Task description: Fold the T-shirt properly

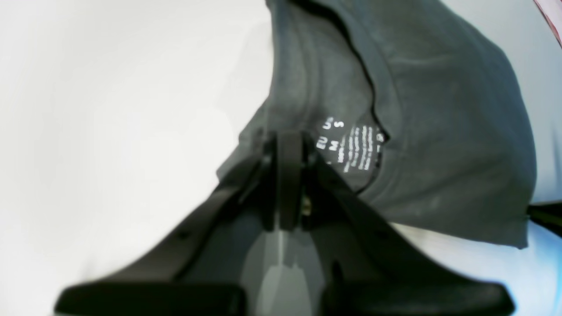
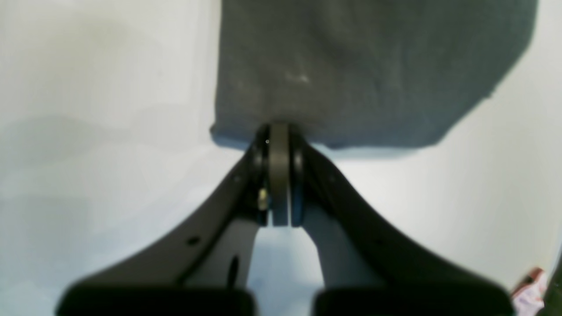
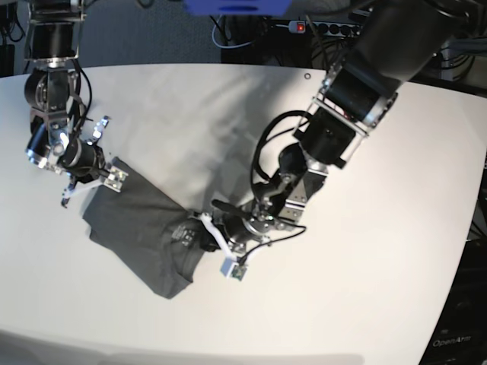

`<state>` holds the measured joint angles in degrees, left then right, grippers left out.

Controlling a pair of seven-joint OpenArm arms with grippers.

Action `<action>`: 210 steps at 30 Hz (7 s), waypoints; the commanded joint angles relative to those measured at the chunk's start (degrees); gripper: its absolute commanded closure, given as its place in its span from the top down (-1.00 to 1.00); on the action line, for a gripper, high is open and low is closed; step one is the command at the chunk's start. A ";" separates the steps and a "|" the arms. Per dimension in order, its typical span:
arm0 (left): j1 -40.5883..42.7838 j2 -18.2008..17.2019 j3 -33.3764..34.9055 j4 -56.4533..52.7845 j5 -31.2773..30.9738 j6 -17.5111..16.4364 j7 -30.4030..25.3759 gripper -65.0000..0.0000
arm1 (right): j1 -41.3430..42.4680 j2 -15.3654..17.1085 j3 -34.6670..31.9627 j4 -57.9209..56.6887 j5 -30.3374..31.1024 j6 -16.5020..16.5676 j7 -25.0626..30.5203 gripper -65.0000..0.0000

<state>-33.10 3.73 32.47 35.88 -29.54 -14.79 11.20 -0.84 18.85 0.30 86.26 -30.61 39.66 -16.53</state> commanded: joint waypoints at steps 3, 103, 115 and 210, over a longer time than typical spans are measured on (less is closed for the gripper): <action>-1.93 0.36 -0.16 0.83 -0.48 -0.47 -1.58 -0.94 | 2.29 0.62 0.36 -1.82 0.41 0.34 2.78 -1.00; -11.78 5.27 -0.42 -20.45 13.32 -0.03 -18.63 -0.94 | -17.49 -13.01 4.67 20.16 -11.54 0.34 -0.48 -1.00; -8.26 5.27 -0.16 -20.54 11.74 -0.11 -18.81 -0.94 | -13.71 -7.20 4.32 19.81 -11.63 0.34 -0.39 -1.00; 28.31 -31.02 -16.42 52.25 -5.76 -0.38 14.78 -0.94 | -21.00 -19.95 19.79 23.68 -10.58 0.34 8.67 -1.00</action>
<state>-2.87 -27.09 16.45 87.02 -34.54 -14.96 28.21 -21.98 -1.58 19.88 108.97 -41.39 39.68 -8.19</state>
